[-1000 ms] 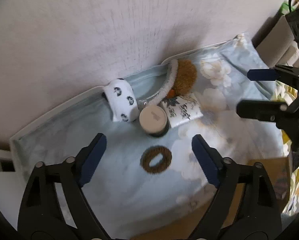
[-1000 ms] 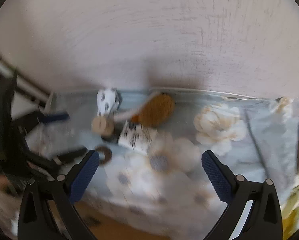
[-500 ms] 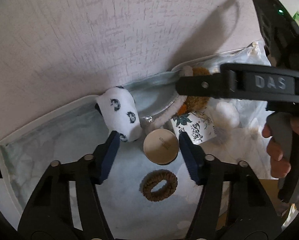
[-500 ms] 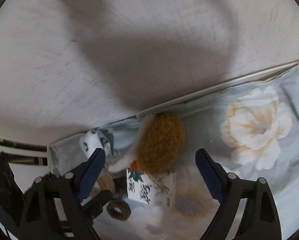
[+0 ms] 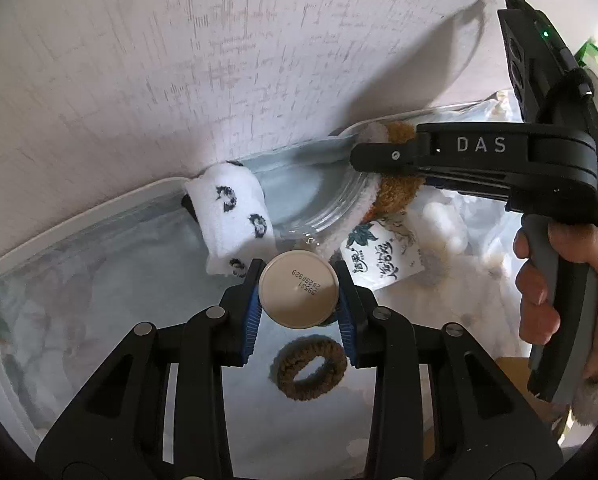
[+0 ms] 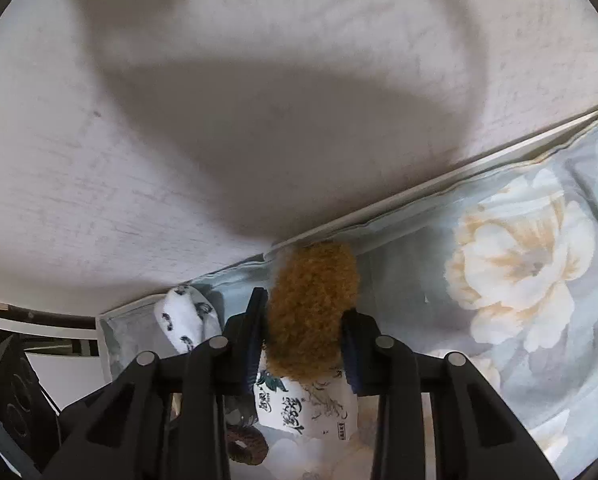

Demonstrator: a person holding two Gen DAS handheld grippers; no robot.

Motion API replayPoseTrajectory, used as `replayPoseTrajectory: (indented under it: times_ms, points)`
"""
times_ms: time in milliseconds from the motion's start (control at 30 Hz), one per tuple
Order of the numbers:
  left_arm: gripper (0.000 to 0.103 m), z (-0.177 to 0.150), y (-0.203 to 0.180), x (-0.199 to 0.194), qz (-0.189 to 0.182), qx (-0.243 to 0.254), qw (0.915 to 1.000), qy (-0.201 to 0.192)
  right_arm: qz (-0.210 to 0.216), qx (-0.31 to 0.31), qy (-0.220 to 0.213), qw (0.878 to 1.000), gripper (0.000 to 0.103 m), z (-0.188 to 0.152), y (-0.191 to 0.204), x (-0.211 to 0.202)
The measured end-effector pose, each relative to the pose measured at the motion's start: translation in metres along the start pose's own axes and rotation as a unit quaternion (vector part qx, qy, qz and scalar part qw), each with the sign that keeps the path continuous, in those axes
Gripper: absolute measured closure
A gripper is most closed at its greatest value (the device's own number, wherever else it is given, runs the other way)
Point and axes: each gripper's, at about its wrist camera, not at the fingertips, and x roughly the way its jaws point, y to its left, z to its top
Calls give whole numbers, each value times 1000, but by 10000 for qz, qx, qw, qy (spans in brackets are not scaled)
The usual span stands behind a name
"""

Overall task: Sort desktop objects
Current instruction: 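Grasp the cream jar lid with the left tool while the right tool grasps the brown brush, then carry the jar lid and brush into the box and open both tools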

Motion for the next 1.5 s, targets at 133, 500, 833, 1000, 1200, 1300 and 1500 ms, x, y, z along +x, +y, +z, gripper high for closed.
replayPoseTrajectory:
  times_ms: [133,500,833,1000,1200,1300,1500]
  points:
    - [73,1,-2,-13,59,81,9999,-58,43,-1,-120,9999,73,1,2,-15]
    - [73,-9,-19,-72,365,381,9985,-169,366,-420,-344,9979,73,-13,15,-91]
    - [73,-63,-39,-144,287,576,9976,-246,486,-1921,6,9802,73,-62,37,-175]
    - [73,-94,-53,-169,228,682,9972,-199,479,-2652,333,9624,73,-98,37,-198]
    - [73,-134,-64,-183,157,816,9965,-82,348,-3331,575,9405,73,-137,39,-210]
    - [73,-151,-68,-183,134,828,9965,2,316,-3545,696,9319,73,-155,42,-211]
    - [73,-178,-73,-175,133,856,9960,213,-28,-4233,892,9016,73,-187,46,-198]
